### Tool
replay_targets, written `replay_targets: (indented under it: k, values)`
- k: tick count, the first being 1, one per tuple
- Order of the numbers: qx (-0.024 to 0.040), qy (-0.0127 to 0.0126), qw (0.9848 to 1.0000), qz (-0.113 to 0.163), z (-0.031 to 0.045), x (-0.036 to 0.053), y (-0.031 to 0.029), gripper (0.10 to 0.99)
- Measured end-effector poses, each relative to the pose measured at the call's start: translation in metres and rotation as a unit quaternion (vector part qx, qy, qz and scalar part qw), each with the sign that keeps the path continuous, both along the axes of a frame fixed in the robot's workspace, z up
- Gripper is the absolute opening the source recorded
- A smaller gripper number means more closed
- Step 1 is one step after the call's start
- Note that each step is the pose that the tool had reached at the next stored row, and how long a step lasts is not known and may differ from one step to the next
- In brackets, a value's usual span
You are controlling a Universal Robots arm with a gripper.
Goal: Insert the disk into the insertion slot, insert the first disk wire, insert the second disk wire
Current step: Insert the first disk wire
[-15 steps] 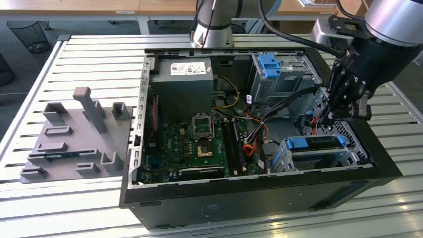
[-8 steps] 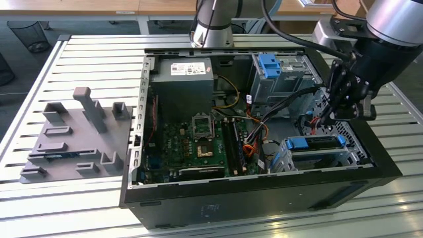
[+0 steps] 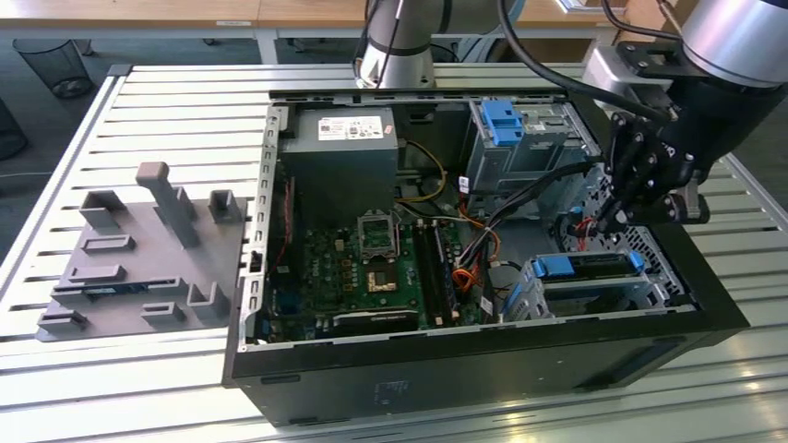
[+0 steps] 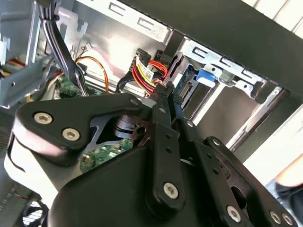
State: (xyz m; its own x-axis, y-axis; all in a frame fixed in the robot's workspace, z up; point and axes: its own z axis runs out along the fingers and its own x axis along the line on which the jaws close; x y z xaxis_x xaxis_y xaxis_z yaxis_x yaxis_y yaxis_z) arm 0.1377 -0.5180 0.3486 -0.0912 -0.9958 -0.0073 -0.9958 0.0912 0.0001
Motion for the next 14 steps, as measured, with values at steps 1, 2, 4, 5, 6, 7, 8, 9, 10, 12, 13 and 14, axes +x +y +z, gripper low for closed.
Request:
replay_targets:
  k: [1, 2, 4, 5, 6, 7, 8, 9, 10, 12, 13, 14]
  values:
    - [0.0000, -0.0004, 1.0000, 0.008, -0.0001, 0.0000, 0.0000, 0.165]
    - [0.0001, -0.0010, 0.9999, 0.014, -0.0002, 0.0000, -0.0001, 0.165]
    - [0.0001, -0.0029, 0.9998, 0.020, -0.0004, -0.0004, -0.0021, 0.165]
    - [0.0000, -0.0037, 0.9998, 0.021, -0.0005, -0.0007, -0.0038, 0.165]
    - [0.0000, -0.0043, 0.9997, 0.023, -0.0007, -0.0010, -0.0055, 0.165]
    - [-0.0001, -0.0049, 0.9997, 0.024, -0.0008, -0.0013, -0.0072, 0.165]
    - [-0.0001, -0.0055, 0.9997, 0.025, -0.0011, -0.0016, -0.0088, 0.165]
    - [0.0000, -0.0061, 0.9996, 0.028, -0.0014, -0.0018, -0.0099, 0.165]
    - [0.0000, -0.0064, 0.9995, 0.031, -0.0017, -0.0018, -0.0106, 0.165]
    - [0.0002, -0.0066, 0.9990, 0.043, -0.0031, -0.0018, -0.0108, 0.165]
    - [0.0001, -0.0066, 0.9988, 0.049, -0.0038, -0.0018, -0.0110, 0.165]
    - [0.0001, -0.0066, 0.9985, 0.054, -0.0045, -0.0019, -0.0113, 0.165]
